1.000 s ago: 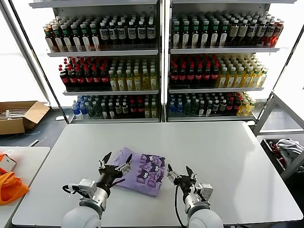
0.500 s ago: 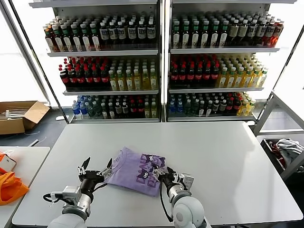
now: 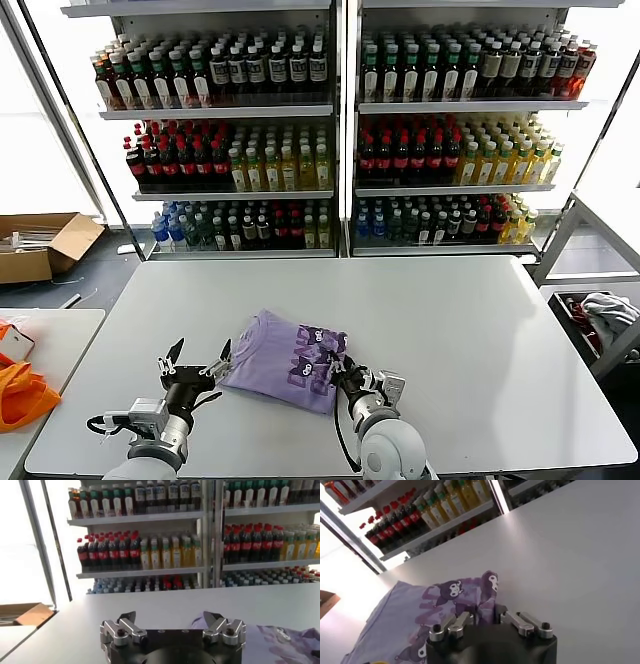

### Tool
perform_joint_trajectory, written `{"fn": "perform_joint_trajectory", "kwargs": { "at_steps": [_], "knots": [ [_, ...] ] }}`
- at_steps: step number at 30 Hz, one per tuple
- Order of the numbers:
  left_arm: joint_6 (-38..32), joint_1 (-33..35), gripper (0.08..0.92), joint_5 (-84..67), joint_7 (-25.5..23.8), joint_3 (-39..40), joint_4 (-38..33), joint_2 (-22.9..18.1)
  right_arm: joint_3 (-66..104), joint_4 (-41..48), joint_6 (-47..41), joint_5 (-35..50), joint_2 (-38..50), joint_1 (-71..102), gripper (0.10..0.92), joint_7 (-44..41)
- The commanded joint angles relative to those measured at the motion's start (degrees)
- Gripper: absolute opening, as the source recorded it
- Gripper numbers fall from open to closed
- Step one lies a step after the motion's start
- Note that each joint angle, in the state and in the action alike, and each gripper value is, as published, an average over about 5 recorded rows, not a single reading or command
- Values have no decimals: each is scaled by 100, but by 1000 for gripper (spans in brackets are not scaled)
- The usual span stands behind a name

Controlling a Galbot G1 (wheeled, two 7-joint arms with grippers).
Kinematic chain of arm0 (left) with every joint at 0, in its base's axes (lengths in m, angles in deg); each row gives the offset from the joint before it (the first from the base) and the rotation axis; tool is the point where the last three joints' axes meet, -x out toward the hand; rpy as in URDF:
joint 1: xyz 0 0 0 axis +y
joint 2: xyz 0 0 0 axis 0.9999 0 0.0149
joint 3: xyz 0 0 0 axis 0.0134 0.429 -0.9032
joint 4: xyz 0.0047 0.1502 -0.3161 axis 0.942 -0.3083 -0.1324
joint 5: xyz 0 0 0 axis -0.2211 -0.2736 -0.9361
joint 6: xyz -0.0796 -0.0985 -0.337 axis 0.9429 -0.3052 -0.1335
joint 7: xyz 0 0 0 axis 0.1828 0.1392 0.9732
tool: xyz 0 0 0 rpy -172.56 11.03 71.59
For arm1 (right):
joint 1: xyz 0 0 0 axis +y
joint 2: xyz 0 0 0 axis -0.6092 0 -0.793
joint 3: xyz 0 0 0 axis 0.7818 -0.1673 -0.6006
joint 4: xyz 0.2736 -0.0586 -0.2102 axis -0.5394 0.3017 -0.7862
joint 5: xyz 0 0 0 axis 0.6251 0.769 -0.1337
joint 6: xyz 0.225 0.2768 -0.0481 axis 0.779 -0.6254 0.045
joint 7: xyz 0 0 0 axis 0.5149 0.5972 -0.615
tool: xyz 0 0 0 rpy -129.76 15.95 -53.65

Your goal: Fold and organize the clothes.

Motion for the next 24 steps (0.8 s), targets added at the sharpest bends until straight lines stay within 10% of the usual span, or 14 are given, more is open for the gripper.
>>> {"fn": "perform_joint_trajectory", "kwargs": {
  "at_steps": [1, 9, 24],
  "knots": [
    [5, 43, 823, 33, 20, -76, -57, -2, 30, -227, 91, -261, 298, 93, 300, -153],
    [2, 105, 823, 22, 18, -120, -140, -11, 257, -291, -391, -327, 1319, -247, 118, -451],
    [14, 99, 822, 50, 17, 67, -152, -140, 857, 1003, -136, -2289, 2252, -1095, 148, -1719]
  ]
}}
